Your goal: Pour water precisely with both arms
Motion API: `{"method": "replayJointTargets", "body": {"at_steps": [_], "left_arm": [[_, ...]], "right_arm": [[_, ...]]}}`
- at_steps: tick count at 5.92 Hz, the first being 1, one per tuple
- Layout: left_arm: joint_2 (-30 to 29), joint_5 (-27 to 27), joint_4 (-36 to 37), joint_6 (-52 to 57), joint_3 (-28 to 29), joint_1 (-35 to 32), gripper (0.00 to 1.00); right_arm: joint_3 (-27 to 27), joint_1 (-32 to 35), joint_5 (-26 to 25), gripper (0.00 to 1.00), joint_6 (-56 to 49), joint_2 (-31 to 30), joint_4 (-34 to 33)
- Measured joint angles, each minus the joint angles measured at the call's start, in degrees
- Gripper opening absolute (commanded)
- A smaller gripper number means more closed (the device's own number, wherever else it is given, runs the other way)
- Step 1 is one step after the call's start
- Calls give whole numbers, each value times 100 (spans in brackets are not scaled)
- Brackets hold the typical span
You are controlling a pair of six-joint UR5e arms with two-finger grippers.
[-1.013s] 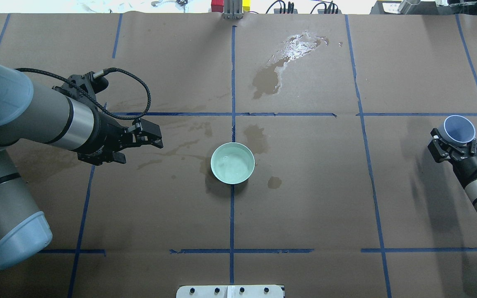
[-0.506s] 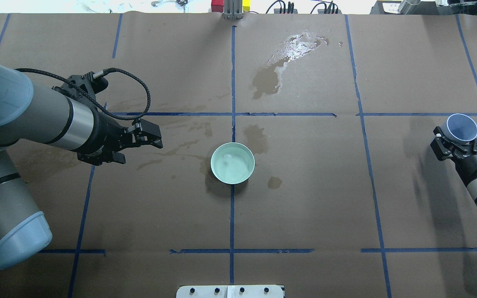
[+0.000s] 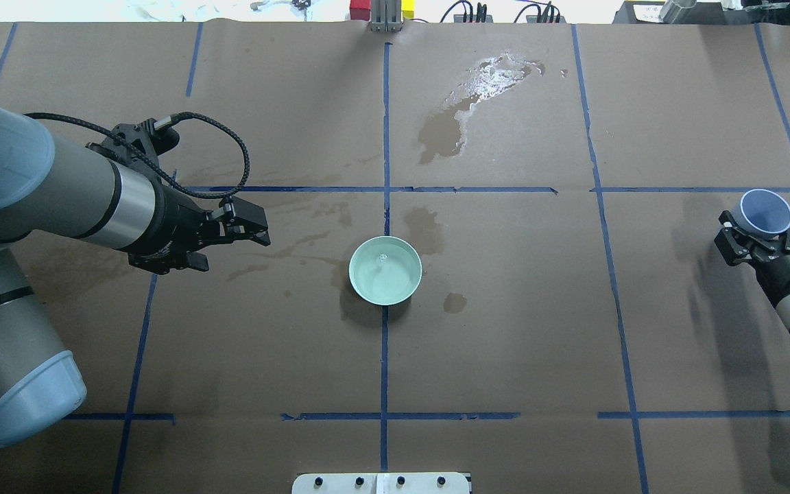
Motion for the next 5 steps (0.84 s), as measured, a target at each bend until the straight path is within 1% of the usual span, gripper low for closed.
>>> {"method": "replayJointTargets", "body": {"at_steps": [1,2,3,4,5], "left_arm": [[3,0,2,2,-12,0,100],[12,0,6,1,-28,-2,100],[29,0,8,2,-56,-3,100],[43,0,8,-1,-80,-4,100],[51,0,8,-2,-97,-5,100]], "right_arm": [[-19,39,30,18,-9,104,-8],[-75,72,67,23,-15,145,-14],[-139,119,104,25,-11,172,-10],[-183,165,124,33,-4,218,0],[-229,189,132,43,5,264,7]]}}
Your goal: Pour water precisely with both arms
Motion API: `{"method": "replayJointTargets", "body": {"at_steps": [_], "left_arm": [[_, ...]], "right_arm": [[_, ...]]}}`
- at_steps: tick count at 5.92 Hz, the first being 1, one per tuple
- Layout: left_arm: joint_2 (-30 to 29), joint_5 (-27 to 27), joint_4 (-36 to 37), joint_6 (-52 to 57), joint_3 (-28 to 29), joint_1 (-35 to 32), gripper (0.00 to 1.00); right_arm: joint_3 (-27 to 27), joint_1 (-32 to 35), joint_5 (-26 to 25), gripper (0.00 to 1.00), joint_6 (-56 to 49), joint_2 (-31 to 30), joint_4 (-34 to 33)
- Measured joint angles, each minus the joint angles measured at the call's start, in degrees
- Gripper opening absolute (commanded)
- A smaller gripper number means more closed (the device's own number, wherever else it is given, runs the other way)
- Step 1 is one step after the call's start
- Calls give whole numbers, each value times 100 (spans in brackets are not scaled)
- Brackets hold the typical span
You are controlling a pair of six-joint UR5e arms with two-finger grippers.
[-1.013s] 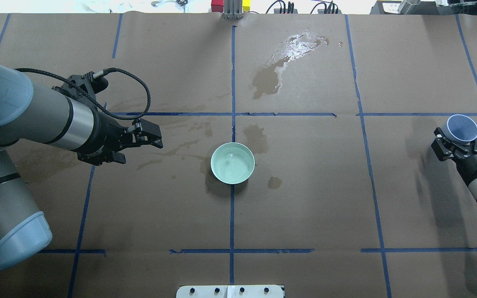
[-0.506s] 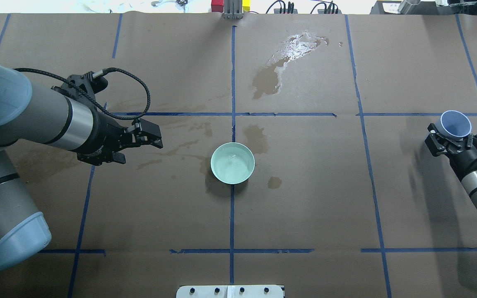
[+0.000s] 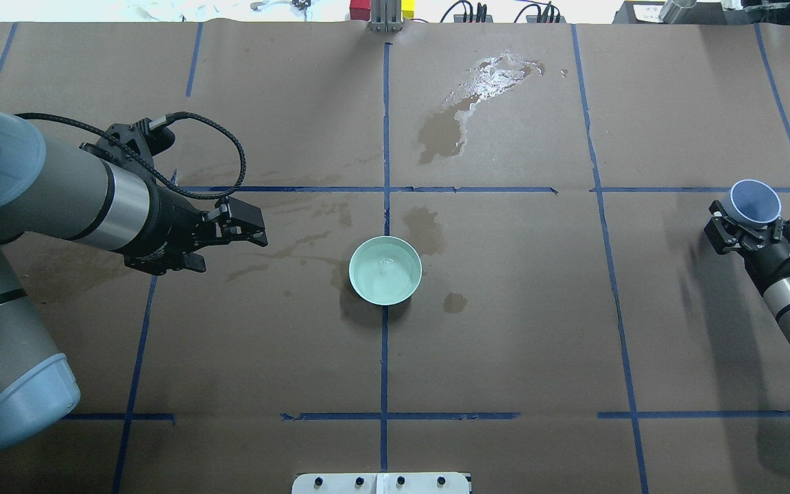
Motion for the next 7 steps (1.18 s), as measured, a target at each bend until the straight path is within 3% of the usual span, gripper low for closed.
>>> {"method": "replayJointTargets", "body": {"at_steps": [1,2,7], "left_arm": [[11,0,45,0,-42,2,100],[17,0,151,2,-117,4,100],[25,0,289,2,-233,4,100]], "right_arm": [[-37,6,3,81,14,18,5],[-59,9,1,100,25,18,9],[-6,29,-8,100,-32,-100,260]]}}
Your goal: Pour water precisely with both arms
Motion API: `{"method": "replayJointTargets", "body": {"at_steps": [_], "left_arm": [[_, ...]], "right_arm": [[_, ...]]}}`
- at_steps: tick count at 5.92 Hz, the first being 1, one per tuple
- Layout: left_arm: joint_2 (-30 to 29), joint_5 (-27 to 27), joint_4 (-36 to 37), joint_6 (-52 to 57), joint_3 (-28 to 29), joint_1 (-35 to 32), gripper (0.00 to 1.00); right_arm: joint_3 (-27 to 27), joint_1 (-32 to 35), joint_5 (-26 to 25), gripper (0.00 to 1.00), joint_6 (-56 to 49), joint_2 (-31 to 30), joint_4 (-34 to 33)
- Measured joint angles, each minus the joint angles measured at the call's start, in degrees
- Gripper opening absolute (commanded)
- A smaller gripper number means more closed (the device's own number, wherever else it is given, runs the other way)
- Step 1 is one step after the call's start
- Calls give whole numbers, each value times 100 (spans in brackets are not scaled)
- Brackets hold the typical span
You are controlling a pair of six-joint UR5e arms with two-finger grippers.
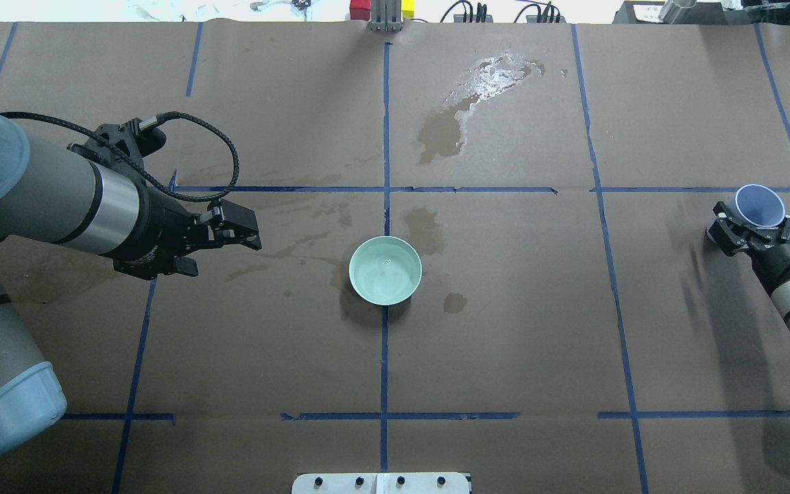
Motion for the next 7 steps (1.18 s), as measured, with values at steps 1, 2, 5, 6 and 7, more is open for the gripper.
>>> {"method": "replayJointTargets", "body": {"at_steps": [1,2,5,6,7], "left_arm": [[0,0,1,4,4,4,100],[1,0,1,6,8,7,100],[-11,-11,1,2,44,40,100],[-84,-16,4,5,134,61,100],[-252,-14,5,6,335,88,100]], "right_arm": [[101,8,8,100,-101,-57,55],[235,25,20,100,-247,-118,77],[521,573,635,100,-548,-269,85],[585,960,1096,100,-671,-254,53],[667,1367,1699,100,-722,-235,1]]}}
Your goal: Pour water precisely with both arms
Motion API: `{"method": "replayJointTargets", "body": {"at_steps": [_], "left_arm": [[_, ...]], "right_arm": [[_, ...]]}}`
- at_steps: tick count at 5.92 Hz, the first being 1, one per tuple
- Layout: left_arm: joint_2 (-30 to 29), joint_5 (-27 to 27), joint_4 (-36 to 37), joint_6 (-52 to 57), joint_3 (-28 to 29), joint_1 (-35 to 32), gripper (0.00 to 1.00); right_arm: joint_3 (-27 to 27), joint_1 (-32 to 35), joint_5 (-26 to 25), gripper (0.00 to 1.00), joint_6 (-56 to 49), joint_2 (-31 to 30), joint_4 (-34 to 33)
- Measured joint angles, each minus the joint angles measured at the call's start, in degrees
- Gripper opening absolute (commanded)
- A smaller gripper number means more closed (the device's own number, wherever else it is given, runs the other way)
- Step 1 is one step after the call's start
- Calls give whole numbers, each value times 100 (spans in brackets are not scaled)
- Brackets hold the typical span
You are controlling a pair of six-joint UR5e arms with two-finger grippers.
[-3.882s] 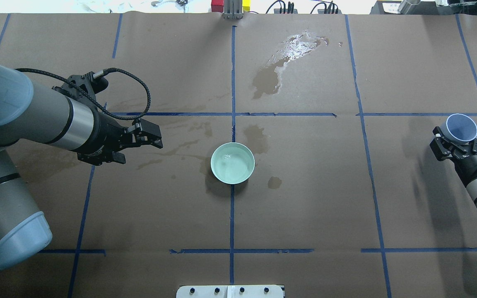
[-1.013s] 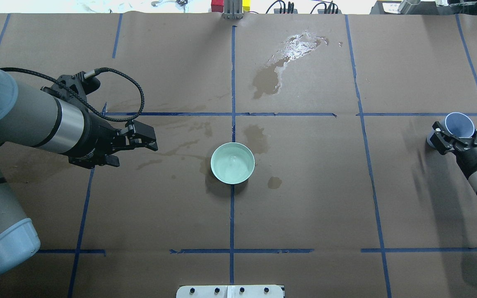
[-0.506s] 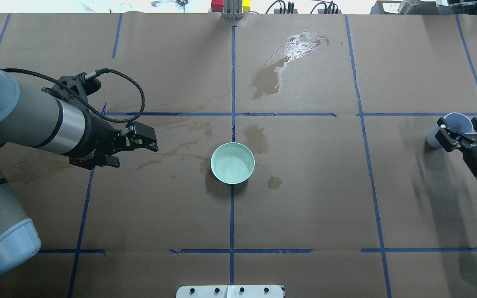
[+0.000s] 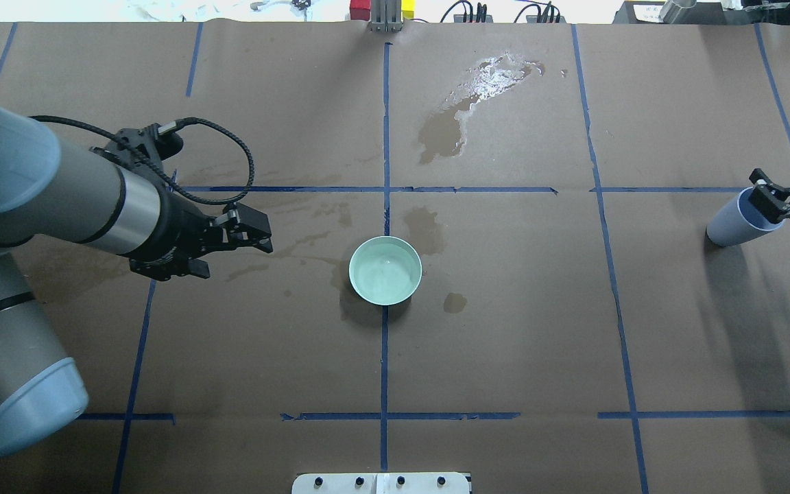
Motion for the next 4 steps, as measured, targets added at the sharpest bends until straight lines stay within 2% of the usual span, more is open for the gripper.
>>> {"method": "replayJointTargets", "body": {"at_steps": [2,4], "left_arm": [[-510,22,-19,9,653,174,100],[-883,226,-64,33,1320,373,100]], "right_arm": [[135,796,1247,100,-306,70,-273],[293,1675,2466,100,-1081,375,-1112]]}}
